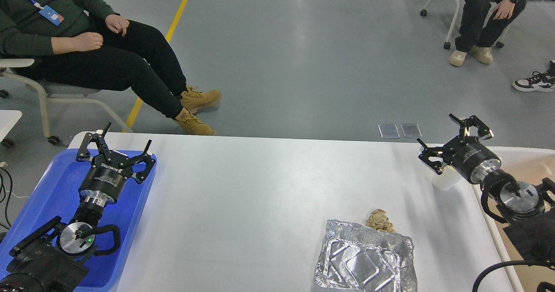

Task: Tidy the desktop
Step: 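Pull the right gripper back from the white paper cup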

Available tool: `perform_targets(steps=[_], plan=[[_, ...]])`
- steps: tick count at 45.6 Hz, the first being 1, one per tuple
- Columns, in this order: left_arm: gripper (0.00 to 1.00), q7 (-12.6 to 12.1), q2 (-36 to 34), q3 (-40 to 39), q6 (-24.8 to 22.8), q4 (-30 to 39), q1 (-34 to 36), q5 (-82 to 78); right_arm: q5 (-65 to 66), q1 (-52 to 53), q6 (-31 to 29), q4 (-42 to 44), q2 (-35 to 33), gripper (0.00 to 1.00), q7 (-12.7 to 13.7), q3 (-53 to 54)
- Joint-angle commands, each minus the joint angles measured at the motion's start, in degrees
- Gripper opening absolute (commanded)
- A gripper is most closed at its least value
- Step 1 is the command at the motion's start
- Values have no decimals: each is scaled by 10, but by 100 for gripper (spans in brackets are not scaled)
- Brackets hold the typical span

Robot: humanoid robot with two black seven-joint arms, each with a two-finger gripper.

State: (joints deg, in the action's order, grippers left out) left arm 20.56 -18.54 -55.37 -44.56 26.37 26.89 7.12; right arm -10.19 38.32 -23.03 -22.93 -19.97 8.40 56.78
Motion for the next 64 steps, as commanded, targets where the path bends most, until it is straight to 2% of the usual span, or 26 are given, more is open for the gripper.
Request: perform_targets(steps=[1,38,53,64], plan=[[99,1,-1,3,0,0,0,0,0,1,0,0,0,100,-1,0],[99,2,-2,7,-1,0,0,0,11,1,-1,-12,-6,100,1,-23],[99,3,-3,7,-1,0,0,0,11,19,3,-98,-112,100,5,-116],[99,2,-3,7,-1,0,0,0,12,100,5,-194,-229,100,3,-284]])
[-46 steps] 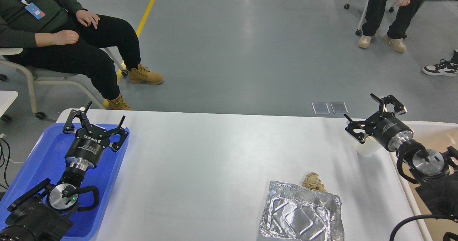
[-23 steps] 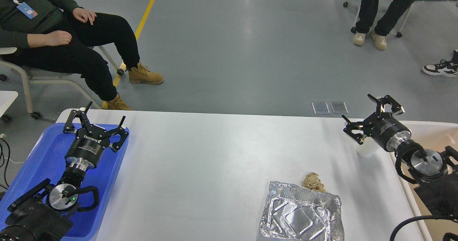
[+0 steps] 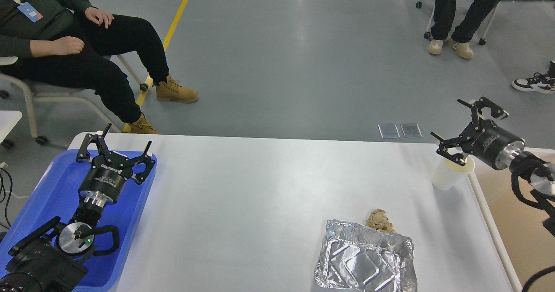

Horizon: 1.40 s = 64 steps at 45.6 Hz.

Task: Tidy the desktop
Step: 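Pull the right gripper back from the white paper cup, then raise the right arm up and away from the table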

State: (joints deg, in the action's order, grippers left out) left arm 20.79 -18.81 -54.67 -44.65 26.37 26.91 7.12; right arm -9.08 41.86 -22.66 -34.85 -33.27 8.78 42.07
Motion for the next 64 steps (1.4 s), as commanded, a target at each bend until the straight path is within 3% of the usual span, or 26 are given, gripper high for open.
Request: perform_targets(steps=[1,18,26,39,47,57,64], plan=[[99,0,-1,0,1,0,0,0,0,77,1,-76,-105,100,-2,-159],[99,0,0,0,0,0,1,0,0,399,-13,-79,-164,100,-5,-639],[99,-1,0,0,0,0,1,0,19,572,-50,-137,-164,100,-5,-819],[99,-1,-1,0,0,0,0,0,220,799,-83,-346,-184,100,-5,-944],[99,-1,-1,-1,0,0,0,0,269,926,-120,-463,-172,100,-5,-1046],[99,-1,-1,-1,0,0,0,0,295,968,-223,-487,-130,100,-9,-1058],[99,-1,-2,-1,0,0,0,0,350,981,-223,-515,-104,100,-10,-1060]])
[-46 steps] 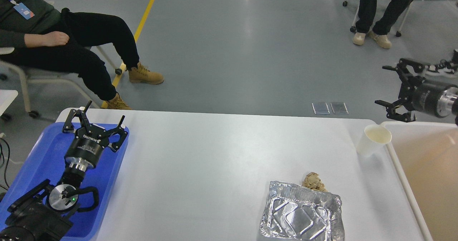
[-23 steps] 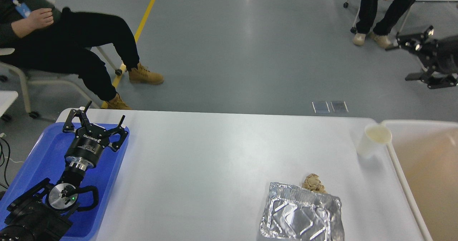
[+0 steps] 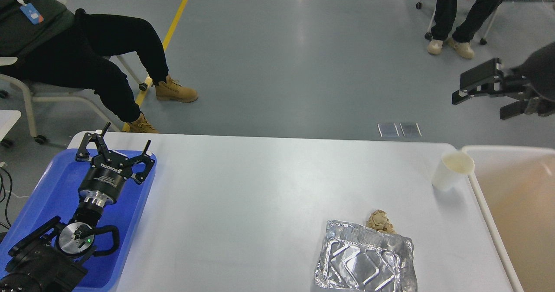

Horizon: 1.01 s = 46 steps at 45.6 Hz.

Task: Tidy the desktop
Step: 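Raise the right arm up and away from the table, then lower the right gripper down beside the white paper cup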

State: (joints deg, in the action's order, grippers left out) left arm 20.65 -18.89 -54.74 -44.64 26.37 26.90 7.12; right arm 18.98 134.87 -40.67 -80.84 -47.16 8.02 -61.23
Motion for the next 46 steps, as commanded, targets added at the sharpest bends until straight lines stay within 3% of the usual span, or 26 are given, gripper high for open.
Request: perform_targets(steps=[1,14,46], plan=[[99,0,-1,0,0,0,0,0,77,51,-43,-58,40,100,-3,-27],[99,0,0,0,0,0,0,0,115,47,-43,-59,106,100,-3,-26],[99,0,0,0,0,0,0,0,147,35,-43,-53,88,100,-3,-26]])
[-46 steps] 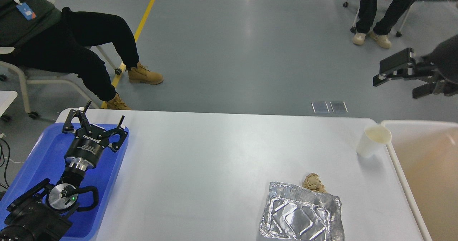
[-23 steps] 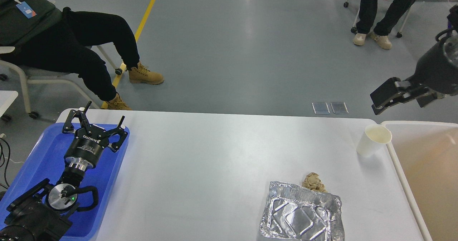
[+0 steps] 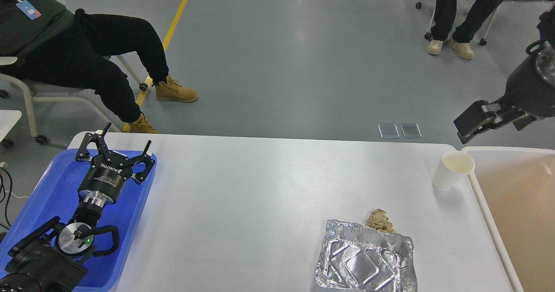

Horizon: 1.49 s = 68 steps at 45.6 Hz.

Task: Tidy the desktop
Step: 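Lower the right gripper down beside the white paper cup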

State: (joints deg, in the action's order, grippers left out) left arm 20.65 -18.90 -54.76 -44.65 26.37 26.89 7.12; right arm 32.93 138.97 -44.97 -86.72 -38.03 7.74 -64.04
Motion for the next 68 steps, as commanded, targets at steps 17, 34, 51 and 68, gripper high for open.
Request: perform_targets(steps=[17,34,51,68], plan=[[99,1,0,0,0,0,0,0,137,-249,0,271,-35,100,0,92],[99,2,0,0,0,0,0,0,165,-558,197,405,2,100,0,241],[99,3,0,0,0,0,0,0,166,-766,341,580,65,100,-22,431],[99,3,0,0,0,0,0,0,166,-789,387,584,76,100,-42,447]])
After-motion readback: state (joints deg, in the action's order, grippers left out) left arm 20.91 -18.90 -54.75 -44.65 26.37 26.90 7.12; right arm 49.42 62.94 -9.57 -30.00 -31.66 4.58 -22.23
